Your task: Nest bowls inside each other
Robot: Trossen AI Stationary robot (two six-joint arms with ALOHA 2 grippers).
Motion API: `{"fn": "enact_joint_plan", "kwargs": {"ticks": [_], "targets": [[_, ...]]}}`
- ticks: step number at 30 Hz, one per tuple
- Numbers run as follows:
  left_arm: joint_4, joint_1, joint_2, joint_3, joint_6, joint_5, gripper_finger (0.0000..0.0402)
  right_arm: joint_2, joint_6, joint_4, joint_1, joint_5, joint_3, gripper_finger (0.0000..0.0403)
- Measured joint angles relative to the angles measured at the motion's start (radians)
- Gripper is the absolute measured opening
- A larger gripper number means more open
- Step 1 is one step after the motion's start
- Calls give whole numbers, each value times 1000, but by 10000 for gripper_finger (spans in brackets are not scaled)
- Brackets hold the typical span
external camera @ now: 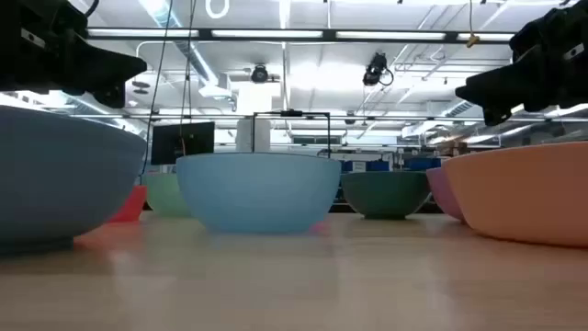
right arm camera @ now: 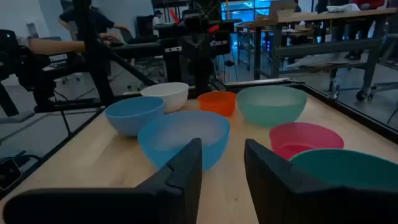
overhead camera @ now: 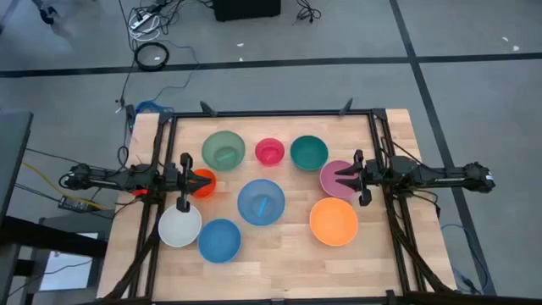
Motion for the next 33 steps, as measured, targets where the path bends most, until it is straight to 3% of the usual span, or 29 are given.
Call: {"fn": "enact_joint_plan", "kwargs": {"ticks": [26, 30, 33], "targets": [[0, 0, 0, 0, 0, 0, 35, 0, -3, 0, 0, 0, 0, 110], [0, 0, 0, 0, 0, 0, 35, 0, -144, 45, 0, 0, 0, 111], [0, 0, 0, 0, 0, 0, 35, 0, -157, 135, 0, -1, 0, 110]]}}
